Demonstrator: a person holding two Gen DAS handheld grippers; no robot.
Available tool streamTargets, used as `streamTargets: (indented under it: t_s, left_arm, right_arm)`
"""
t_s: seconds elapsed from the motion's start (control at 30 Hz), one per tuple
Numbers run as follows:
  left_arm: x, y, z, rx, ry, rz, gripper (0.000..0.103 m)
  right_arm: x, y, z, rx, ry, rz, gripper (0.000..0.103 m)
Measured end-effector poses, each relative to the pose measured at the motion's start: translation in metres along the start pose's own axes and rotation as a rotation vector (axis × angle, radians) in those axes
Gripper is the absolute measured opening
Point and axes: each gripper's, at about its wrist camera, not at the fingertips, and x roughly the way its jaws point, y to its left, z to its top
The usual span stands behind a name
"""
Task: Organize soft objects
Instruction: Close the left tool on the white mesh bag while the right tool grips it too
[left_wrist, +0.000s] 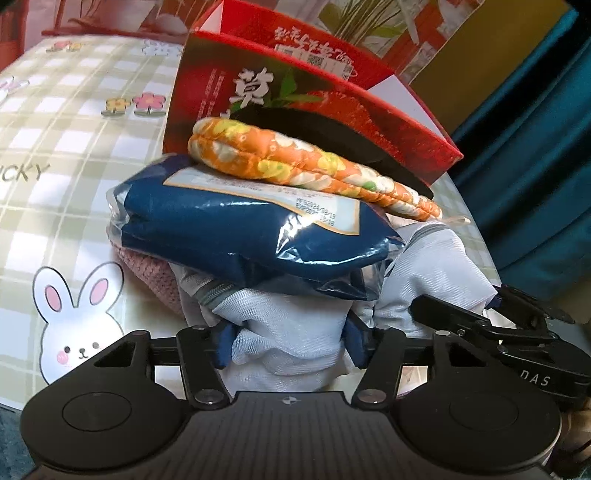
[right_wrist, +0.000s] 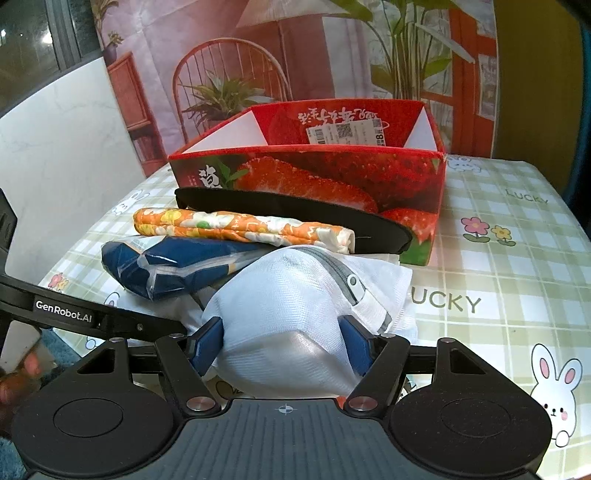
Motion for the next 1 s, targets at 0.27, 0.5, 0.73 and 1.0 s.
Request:
streamTargets:
  t_s: [0.27,0.5,0.73,1.0]
  left_arm:
    - [-0.001,0.0,-0.001,0.019,0.001,-0.003,0.051]
    - [-0.016,-0.008,-0.005,0.064,-0.064,-0.034,0.035]
    - [-0.048,-0.028,-0.005,0.167,-0.18,-0.063,0.035]
    - [-0.089,-0.057,0.0,0.249,-0.3,-0.08,0.035]
  right_arm:
    - [0.004,-0.004,0.001,0.023,0.014,0.024,0.063]
    - [-0.004,0.002,0.001,-0.003,-0.013,0.063,0.034]
    - [-0.033,0.004,0.012,-0.002,-0.119,0.078,0.032]
    - [-0.073,0.01,0.028,-0.037,-0.248,0.075,0.032]
